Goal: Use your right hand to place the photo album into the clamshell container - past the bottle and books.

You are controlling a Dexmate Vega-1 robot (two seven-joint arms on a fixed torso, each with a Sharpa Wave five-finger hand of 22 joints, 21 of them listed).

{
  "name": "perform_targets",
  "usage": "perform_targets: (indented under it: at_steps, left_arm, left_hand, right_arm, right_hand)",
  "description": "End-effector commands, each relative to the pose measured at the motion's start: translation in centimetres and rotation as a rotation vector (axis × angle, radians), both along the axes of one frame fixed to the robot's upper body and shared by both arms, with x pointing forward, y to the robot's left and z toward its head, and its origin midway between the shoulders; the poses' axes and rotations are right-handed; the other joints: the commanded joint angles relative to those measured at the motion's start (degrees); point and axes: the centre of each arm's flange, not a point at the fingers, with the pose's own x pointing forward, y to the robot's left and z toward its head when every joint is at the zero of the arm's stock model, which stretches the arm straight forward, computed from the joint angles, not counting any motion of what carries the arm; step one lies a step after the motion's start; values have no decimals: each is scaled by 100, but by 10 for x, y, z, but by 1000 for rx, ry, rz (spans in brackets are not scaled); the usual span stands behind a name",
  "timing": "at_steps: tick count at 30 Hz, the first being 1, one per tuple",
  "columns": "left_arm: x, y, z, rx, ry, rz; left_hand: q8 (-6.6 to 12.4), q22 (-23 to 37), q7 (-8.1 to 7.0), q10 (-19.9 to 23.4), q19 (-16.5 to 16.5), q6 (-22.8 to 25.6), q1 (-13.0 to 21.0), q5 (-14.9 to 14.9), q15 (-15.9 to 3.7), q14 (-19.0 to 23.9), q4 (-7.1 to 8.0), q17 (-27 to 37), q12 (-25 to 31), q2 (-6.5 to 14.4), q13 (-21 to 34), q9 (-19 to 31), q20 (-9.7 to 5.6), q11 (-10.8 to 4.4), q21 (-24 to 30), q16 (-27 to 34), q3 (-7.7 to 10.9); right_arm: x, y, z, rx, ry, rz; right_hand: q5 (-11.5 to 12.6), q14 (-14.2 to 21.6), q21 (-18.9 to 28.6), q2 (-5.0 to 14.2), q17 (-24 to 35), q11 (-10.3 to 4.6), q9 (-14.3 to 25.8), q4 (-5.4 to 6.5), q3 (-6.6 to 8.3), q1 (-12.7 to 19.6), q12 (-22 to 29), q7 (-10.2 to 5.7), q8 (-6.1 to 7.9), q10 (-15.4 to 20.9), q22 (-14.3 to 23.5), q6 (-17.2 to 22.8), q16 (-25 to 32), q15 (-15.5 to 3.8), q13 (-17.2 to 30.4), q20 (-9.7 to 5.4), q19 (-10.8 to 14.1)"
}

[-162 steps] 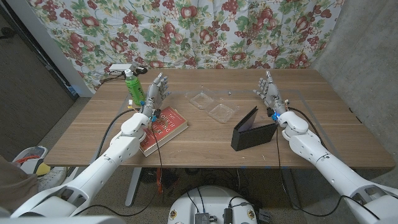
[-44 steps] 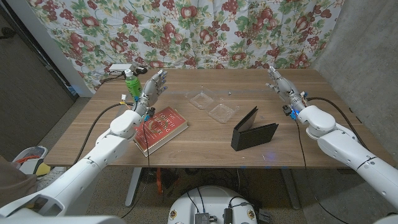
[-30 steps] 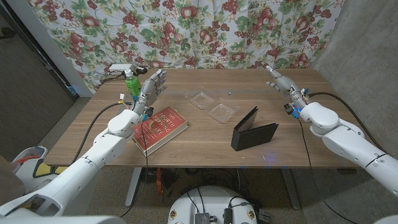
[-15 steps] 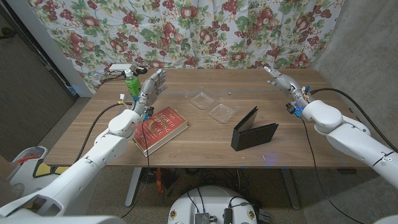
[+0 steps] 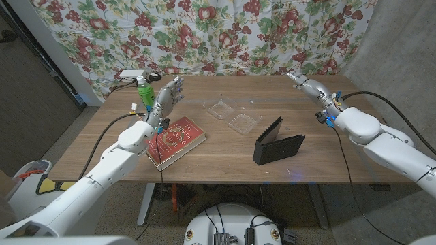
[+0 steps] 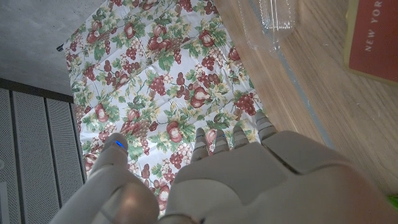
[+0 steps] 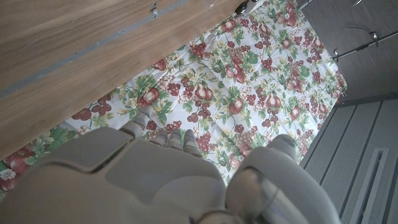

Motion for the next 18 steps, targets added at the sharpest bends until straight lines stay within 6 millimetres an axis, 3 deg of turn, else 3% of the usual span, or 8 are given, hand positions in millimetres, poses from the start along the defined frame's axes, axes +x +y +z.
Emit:
perform_targets:
  at_steps: [1,11,12,14,18]
  left_arm:
    - [-24,-12,-7,15,20,-6]
    - [-30,-9,-7,34,20,-4]
    - [-30,-9,-8,35,21,-5]
    - [-31,-10,-8,37,21,-5]
    - [-33,-14,-9,37,11,-7]
  left_hand:
    - [42,17,-3,2,-46,62,16,-11,53,-306,-20,18,46,-45,29,15,-2,71,6,2,15]
    - [45,17,14,0,-57,93,14,-12,57,-318,-19,18,45,-50,29,15,-3,84,5,5,7]
    - [43,17,15,1,-60,92,13,-12,58,-318,-19,18,46,-51,29,15,-2,79,4,5,7]
    - [42,17,15,-2,-64,92,13,-12,59,-321,-18,19,45,-52,29,15,0,81,3,5,5]
    - [42,17,22,-1,-67,101,11,-12,60,-328,-18,19,45,-54,29,15,0,83,4,5,2]
  right_arm:
    - [-20,10,4,-156,-18,-34]
    - [-28,18,4,-203,-11,2]
    - [-29,18,4,-210,-16,1]
    - [-29,18,6,-232,-20,13]
    - [-30,15,11,-279,-20,29]
  right_hand:
    - [43,-234,-2,-19,3,-19,17,-18,-19,-2,-42,-7,-10,-86,27,-98,-2,-52,22,-6,-35]
    - [51,-205,30,-13,4,-35,18,-14,-27,-7,-42,-22,-16,-108,27,-135,33,-59,23,4,-1]
    - [55,-224,38,-13,7,-81,19,-9,-38,-17,-86,-37,-23,-250,26,-170,42,-69,23,5,-6]
    - [66,-316,50,-3,9,-21,20,-6,-50,-17,-130,-80,-42,-480,26,-267,36,-53,23,5,-15]
    - [75,-403,51,3,8,-27,20,-8,-58,-11,-127,-137,-64,-584,26,-379,26,-45,22,18,-39]
